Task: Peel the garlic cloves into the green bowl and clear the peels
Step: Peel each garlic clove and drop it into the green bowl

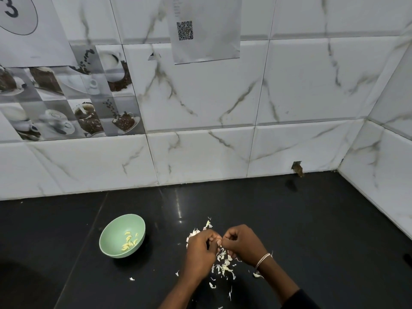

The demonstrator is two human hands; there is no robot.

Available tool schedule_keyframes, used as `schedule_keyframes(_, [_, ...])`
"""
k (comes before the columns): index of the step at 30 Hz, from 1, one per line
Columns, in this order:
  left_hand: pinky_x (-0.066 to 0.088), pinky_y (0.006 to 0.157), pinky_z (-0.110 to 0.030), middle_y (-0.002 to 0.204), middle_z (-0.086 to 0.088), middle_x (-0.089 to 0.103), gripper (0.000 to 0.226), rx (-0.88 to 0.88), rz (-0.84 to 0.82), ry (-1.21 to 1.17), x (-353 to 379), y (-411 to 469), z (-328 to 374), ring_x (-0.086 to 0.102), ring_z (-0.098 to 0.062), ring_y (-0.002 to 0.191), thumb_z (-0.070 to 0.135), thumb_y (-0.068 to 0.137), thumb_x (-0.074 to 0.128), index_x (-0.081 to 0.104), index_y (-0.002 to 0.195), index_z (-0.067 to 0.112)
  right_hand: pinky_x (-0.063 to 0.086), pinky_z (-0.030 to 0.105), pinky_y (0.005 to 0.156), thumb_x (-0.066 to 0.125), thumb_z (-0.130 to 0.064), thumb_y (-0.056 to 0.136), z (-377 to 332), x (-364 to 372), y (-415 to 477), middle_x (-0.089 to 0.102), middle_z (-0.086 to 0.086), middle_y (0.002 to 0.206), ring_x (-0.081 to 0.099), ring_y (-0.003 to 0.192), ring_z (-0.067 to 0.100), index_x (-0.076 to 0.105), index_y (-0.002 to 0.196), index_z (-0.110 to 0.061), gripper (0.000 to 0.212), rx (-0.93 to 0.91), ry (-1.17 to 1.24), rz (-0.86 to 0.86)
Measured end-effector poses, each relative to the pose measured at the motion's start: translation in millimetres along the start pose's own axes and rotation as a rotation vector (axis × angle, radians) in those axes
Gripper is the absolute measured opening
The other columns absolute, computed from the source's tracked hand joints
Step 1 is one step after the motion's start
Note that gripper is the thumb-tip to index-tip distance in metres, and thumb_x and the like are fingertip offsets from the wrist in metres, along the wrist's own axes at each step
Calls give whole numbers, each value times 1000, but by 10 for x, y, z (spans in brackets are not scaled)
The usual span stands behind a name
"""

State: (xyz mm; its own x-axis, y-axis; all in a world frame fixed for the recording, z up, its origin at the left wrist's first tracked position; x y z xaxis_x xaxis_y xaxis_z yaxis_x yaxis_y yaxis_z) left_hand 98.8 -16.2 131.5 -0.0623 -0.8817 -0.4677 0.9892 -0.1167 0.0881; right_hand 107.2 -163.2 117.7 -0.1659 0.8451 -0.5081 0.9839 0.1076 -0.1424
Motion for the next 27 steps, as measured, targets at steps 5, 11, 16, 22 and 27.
schedule_keyframes(5, [54,65,-27,67,-3,71,21,-45,17,-148,6,19,-28,69,-16,64,-2,90,62,71,79,13,46,28,52,70,-42,69,37,2,34,67,8,56,58,48,15,70,69,-10,32,22,117,19])
schedule_keyframes(11, [53,66,-23,69,-9,69,10,-185,56,-484,32,26,-165,63,-14,65,-6,93,60,68,90,-2,41,23,45,61,-19,75,10,46,39,59,10,52,49,42,13,69,65,-9,16,36,383,42])
schedule_keyframes(16, [54,72,-28,77,-12,69,8,-296,80,-659,68,63,-311,64,-12,65,-6,96,58,67,97,-6,42,23,45,60,-5,86,22,56,39,60,9,54,51,44,13,68,68,-9,20,17,363,23])
schedule_keyframes(22, [58,73,-26,83,-19,72,7,-369,106,-807,70,80,-457,70,-20,72,-5,93,63,69,97,-7,39,24,45,49,-14,97,122,115,33,55,3,53,53,44,16,63,64,-12,36,95,231,-22])
schedule_keyframes(27, [58,79,-33,82,-25,72,7,-359,102,-768,39,42,-520,72,-30,78,-6,86,70,71,93,-7,49,27,55,74,-20,83,191,82,61,68,5,60,61,50,7,61,70,-17,18,41,6,32])
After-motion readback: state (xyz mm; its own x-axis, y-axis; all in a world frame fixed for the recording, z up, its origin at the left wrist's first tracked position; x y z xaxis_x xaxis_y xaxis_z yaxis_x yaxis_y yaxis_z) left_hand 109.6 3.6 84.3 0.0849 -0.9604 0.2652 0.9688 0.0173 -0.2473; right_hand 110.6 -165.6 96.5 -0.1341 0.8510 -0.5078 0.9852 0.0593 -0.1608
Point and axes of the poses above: each hand's wrist, its own y-axis towards the middle knuckle, its own x-axis out of the palm, z = x × y, the point moved 8 cm from there along y, towards the middle knuckle
